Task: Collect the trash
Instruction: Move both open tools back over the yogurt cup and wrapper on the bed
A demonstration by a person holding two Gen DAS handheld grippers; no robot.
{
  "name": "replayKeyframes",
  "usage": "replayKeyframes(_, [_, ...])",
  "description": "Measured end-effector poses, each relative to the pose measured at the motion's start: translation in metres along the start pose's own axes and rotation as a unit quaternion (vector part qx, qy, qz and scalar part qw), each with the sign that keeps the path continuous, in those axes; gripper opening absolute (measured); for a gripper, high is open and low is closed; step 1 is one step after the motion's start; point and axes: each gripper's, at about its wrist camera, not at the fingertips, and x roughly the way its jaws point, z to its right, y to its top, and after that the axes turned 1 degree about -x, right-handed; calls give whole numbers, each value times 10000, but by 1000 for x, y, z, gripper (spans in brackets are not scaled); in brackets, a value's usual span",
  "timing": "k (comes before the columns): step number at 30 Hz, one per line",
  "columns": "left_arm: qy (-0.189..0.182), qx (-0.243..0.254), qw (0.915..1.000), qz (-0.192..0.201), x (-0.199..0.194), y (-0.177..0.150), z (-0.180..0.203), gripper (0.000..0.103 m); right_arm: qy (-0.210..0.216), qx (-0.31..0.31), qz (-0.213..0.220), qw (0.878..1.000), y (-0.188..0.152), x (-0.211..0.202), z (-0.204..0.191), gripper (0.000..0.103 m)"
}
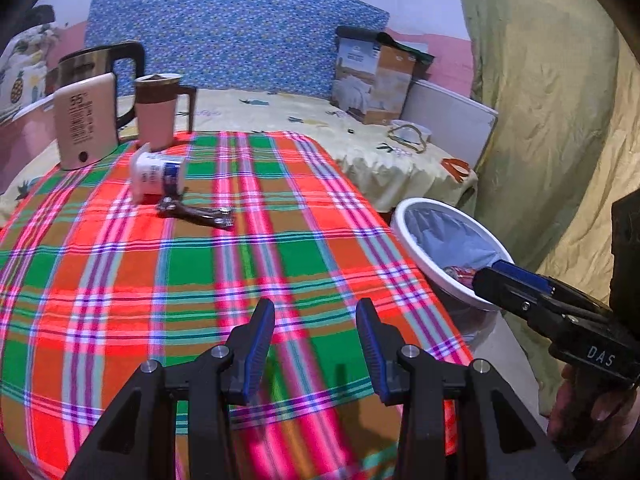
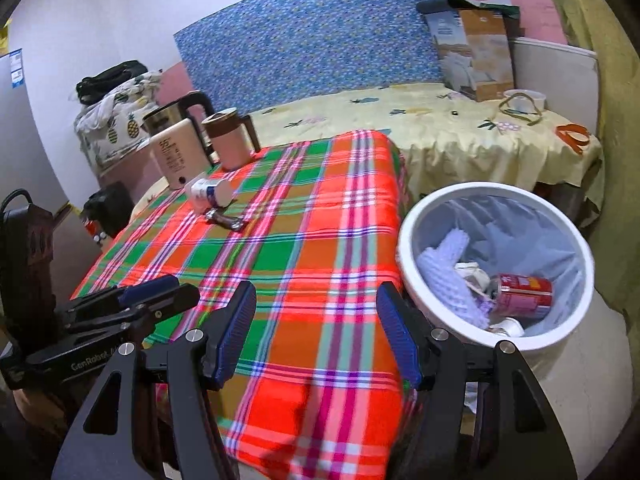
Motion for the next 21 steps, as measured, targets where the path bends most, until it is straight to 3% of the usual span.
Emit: replayKeyframes(21, [629,-546,9964,155,-4,22,-82,42,518,-534,-297,9968,26,49,-43,64])
